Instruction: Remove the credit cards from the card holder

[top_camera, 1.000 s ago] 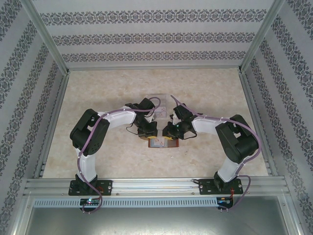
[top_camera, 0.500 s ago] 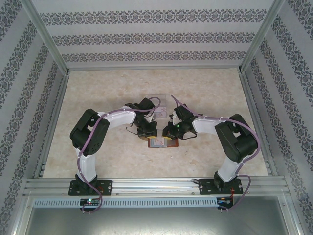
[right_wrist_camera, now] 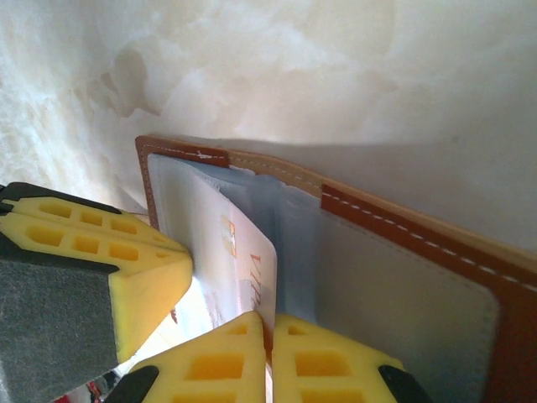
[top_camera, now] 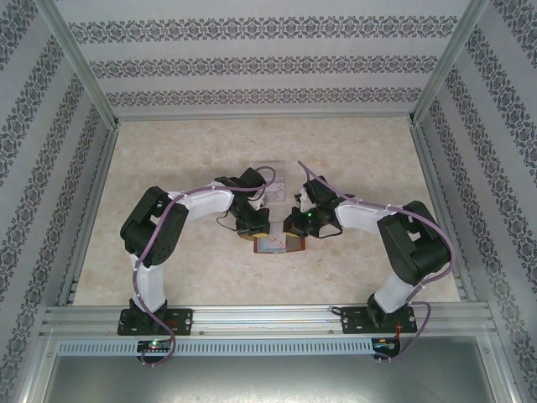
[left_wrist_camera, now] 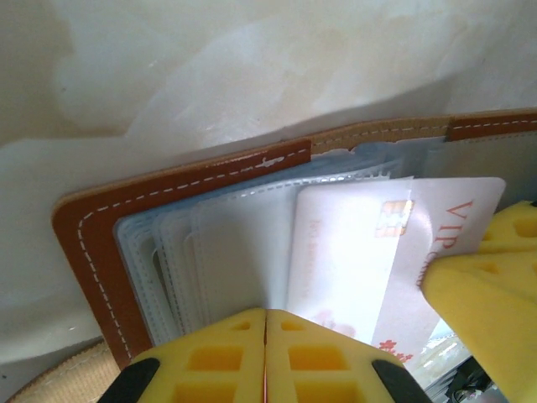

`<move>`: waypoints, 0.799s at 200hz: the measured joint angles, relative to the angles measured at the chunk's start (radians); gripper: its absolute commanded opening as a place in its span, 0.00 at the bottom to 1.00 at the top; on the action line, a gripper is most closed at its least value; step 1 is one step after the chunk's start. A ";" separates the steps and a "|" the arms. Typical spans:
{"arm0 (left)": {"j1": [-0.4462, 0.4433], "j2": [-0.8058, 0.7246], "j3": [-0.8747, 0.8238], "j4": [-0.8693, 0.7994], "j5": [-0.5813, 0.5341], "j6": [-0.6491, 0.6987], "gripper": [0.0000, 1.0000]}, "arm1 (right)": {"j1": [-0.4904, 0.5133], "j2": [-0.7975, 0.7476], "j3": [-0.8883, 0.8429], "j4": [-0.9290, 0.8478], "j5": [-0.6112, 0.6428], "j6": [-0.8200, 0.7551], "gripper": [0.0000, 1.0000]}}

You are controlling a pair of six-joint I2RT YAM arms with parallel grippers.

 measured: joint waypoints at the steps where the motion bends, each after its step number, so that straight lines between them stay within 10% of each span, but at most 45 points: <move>1: 0.000 0.000 0.000 0.000 0.000 0.000 0.07 | -0.001 -0.001 0.000 -0.002 0.002 -0.001 0.09; 160: 0.000 0.000 0.000 0.000 0.000 0.000 0.08 | -0.007 -0.065 0.062 -0.219 0.156 -0.113 0.09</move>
